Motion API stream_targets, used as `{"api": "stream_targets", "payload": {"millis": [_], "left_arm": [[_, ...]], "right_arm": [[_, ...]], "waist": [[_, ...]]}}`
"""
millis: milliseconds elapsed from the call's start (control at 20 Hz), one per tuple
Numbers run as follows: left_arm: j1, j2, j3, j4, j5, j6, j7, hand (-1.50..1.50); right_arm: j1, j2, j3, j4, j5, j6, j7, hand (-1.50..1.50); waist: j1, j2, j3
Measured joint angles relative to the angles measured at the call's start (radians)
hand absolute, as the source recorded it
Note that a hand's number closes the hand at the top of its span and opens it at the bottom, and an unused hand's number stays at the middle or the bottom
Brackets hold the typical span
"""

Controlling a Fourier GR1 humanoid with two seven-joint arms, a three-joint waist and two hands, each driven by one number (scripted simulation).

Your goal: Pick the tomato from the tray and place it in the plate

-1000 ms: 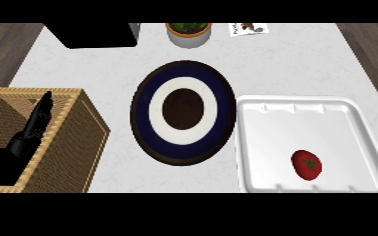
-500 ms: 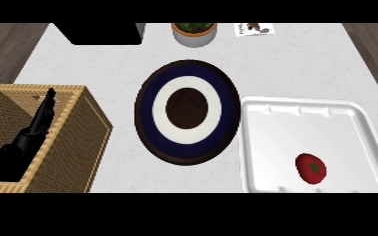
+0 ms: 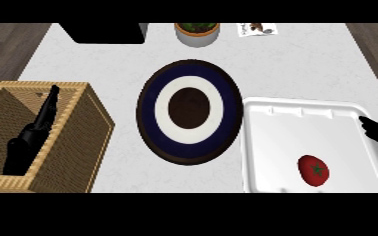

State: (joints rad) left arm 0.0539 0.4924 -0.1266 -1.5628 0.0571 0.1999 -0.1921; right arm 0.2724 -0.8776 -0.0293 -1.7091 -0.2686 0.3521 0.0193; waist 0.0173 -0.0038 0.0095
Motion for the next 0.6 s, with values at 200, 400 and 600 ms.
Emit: {"api": "stream_targets", "payload": {"millis": [200,400,600], "left_arm": [[-0.002,-0.001,0.004,-0.003,-0.009,-0.005,0.013,0.00],[0.010,-0.007,0.018,0.003,-0.009,-0.017,-0.008,0.00],[0.014,-0.020,0.020,0.008,-0.029,-0.012,-0.019,0.00]], "right_arm": [[-0.061,0.008,0.062,0.082,0.093,0.038,-0.025,-1.50],[-0.104,0.036,0.112,0.143,0.174,0.056,-0.054,-1.50],[-0.167,0.079,0.155,0.201,0.221,0.076,-0.054,-1.50]], "waist": [[0.001,0.001,-0.001],[-0.004,-0.003,0.001],[-0.005,-0.004,0.002]]}}
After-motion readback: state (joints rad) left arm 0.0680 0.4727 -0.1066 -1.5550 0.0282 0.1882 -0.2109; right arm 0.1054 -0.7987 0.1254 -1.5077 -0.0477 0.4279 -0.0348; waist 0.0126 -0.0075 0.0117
